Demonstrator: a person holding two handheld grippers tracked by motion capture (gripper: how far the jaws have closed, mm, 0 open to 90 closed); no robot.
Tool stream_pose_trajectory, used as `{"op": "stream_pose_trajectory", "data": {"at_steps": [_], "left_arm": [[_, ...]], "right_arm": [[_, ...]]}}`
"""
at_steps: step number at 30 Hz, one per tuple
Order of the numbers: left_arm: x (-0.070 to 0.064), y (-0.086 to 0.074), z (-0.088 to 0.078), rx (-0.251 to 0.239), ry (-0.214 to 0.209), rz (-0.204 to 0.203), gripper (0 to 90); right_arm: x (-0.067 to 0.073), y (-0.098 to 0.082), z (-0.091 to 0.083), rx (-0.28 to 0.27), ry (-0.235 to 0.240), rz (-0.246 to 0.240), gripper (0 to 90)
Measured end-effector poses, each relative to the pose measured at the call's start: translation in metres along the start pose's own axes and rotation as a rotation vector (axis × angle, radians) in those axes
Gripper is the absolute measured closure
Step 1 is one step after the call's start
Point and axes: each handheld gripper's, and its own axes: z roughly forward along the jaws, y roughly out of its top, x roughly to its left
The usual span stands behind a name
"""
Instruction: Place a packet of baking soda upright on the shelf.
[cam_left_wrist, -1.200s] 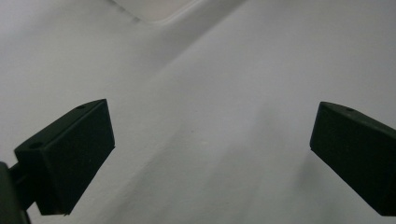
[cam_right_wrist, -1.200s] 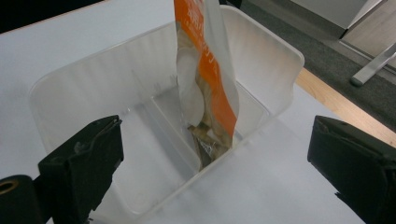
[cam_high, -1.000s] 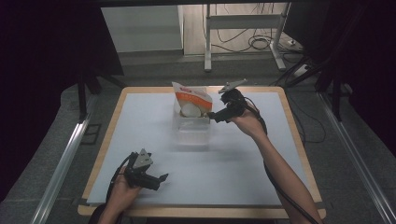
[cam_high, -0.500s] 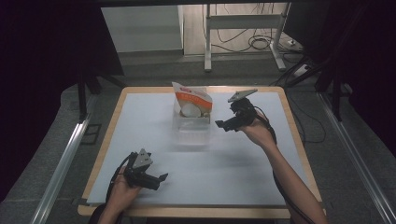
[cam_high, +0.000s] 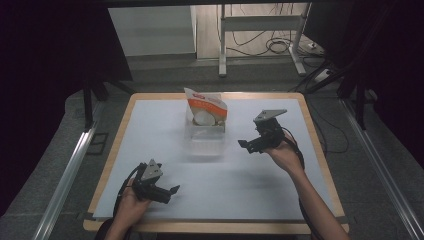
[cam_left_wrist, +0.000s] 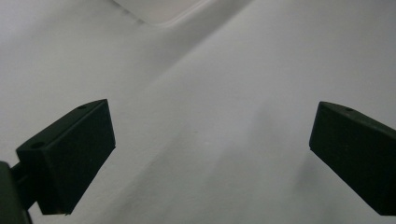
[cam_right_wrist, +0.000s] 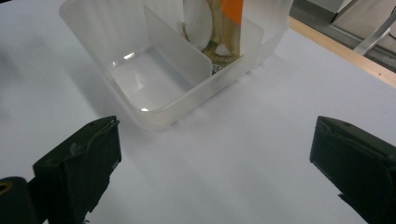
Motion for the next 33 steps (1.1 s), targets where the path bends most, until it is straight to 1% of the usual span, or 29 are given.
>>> {"op": "stream_pose_trajectory", "data": {"at_steps": [2, 3, 4, 5, 6, 8, 13, 16, 19, 25, 26, 29, 33], "left_arm": [[0.001, 0.000, 0.000, -0.003, -0.001, -0.004, 0.3], [0.001, -0.001, 0.000, -0.003, -0.002, -0.005, 0.3], [0.001, -0.001, 0.001, -0.002, -0.005, -0.006, 0.3], [0.001, -0.001, 0.001, -0.001, -0.009, -0.008, 0.3], [0.002, -0.001, 0.001, 0.001, -0.011, -0.008, 0.2], [0.001, -0.001, 0.001, -0.002, -0.009, -0.006, 0.2], [0.002, -0.001, -0.001, -0.015, -0.007, -0.011, 0.2], [0.002, -0.002, 0.000, -0.007, 0.000, -0.011, 0.1], [0.001, -0.002, 0.001, 0.000, 0.002, -0.002, 0.0], [0.000, -0.001, 0.003, 0.016, 0.001, 0.006, 0.0], [0.000, -0.001, 0.003, 0.016, 0.002, 0.006, 0.0], [-0.001, -0.001, 0.003, 0.017, 0.004, 0.003, 0.0], [-0.001, -0.001, 0.003, 0.018, 0.007, 0.010, 0.0]], "right_arm": [[0.003, -0.003, -0.001, -0.005, 0.000, -0.014, 1.3], [0.005, -0.003, -0.002, 0.008, -0.002, -0.025, 0.6], [0.006, -0.004, -0.004, 0.006, -0.009, -0.030, 0.5], [0.007, -0.005, -0.006, -0.008, -0.013, -0.026, 0.5], [0.010, -0.008, -0.009, -0.026, -0.009, -0.006, 0.5], [0.010, -0.010, -0.009, -0.030, -0.008, -0.005, 0.5], [0.017, -0.021, -0.012, -0.025, 0.005, 0.016, 0.1], [0.020, -0.028, -0.014, -0.024, 0.018, 0.038, 0.0], [0.023, -0.034, -0.016, -0.024, 0.027, 0.052, 0.0], [0.027, -0.046, -0.020, -0.020, 0.021, 0.033, 0.0], [0.028, -0.051, -0.023, -0.013, 0.017, 0.029, 0.0], [0.028, -0.055, -0.026, -0.012, 0.012, 0.031, 0.0], [0.030, -0.063, -0.033, -0.010, 0.004, 0.039, 0.0]]}}
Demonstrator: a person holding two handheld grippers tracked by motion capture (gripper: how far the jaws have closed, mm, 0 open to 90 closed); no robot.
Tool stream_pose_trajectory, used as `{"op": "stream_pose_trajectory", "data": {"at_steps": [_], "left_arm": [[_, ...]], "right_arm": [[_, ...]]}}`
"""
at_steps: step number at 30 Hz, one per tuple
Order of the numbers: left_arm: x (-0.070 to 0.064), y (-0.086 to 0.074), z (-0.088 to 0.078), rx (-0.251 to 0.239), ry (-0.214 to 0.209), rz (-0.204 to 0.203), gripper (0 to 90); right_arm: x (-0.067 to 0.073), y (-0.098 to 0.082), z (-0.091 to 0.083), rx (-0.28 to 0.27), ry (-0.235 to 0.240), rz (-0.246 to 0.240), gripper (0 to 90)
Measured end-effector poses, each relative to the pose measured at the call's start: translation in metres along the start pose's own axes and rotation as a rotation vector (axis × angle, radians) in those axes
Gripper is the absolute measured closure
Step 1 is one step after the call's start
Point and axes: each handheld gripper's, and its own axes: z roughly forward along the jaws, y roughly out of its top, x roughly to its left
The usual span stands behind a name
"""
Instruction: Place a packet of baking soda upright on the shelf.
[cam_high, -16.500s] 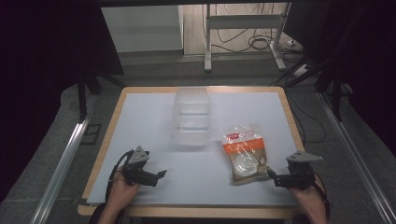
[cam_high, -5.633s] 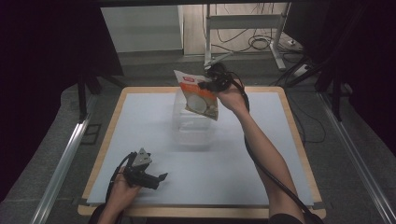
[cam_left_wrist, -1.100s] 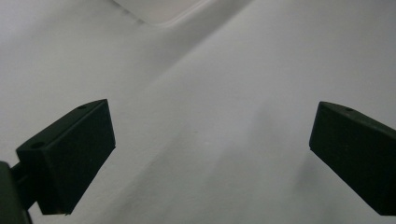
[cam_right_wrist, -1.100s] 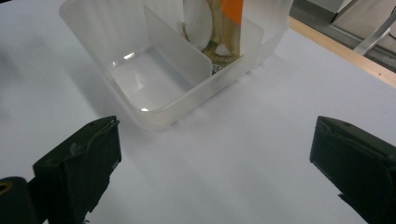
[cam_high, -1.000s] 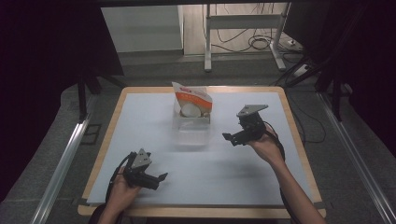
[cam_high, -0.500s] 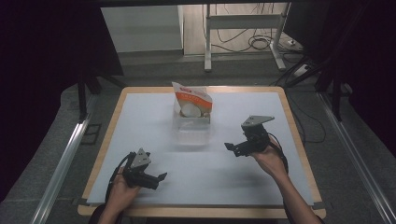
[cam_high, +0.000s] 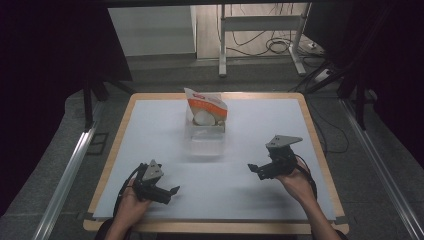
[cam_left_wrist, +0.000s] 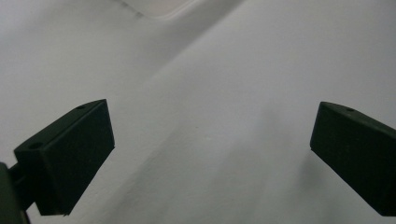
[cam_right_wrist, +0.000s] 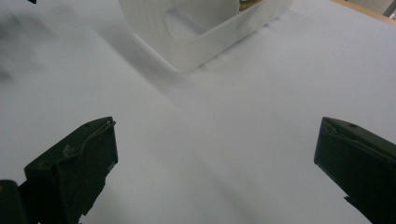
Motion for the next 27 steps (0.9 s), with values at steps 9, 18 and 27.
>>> {"op": "stream_pose_trajectory", "data": {"at_steps": [9, 18, 27], "left_arm": [[-0.001, 0.001, 0.000, 0.004, 0.002, 0.005, 0.0], [-0.002, 0.001, 0.001, 0.009, 0.003, 0.005, 0.0], [-0.002, 0.001, 0.002, 0.018, 0.005, 0.009, 0.0]], "right_arm": [[0.004, -0.015, -0.017, -0.013, -0.015, 0.032, 0.0], [0.004, -0.031, -0.033, 0.006, -0.029, 0.085, 1.8], [0.003, -0.051, -0.047, 0.027, -0.056, 0.105, 1.0]]}}
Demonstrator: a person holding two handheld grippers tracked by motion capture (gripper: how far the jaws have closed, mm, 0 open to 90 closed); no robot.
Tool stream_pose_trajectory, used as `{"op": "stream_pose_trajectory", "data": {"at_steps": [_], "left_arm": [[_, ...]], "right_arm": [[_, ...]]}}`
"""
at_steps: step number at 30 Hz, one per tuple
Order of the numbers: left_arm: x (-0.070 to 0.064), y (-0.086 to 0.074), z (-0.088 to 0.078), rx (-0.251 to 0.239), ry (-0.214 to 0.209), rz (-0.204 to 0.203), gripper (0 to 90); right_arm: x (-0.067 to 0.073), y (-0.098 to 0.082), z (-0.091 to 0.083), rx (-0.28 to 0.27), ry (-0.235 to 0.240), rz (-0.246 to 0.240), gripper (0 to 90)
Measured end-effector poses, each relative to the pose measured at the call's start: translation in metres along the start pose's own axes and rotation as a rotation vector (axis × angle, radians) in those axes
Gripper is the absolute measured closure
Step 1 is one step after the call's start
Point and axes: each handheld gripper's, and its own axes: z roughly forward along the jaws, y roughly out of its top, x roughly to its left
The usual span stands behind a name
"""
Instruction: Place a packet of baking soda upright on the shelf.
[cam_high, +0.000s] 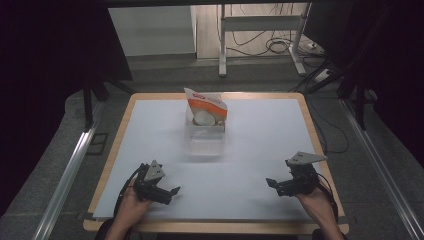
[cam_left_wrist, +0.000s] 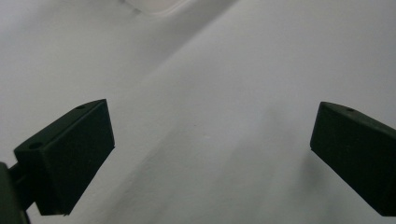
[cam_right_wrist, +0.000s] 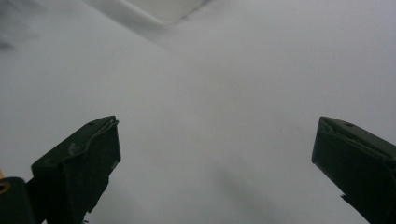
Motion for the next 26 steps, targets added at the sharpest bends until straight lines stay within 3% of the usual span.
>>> {"op": "stream_pose_trajectory", "data": {"at_steps": [15, 26], "left_arm": [[0.000, 0.000, 0.001, 0.006, 0.000, 0.004, 0.0], [-0.001, 0.000, 0.002, 0.013, 0.000, 0.006, 0.0]], "right_arm": [[-0.012, -0.036, -0.016, 0.029, -0.092, 0.026, 0.2], [-0.019, -0.044, -0.008, 0.068, -0.099, 0.064, 0.0]]}}
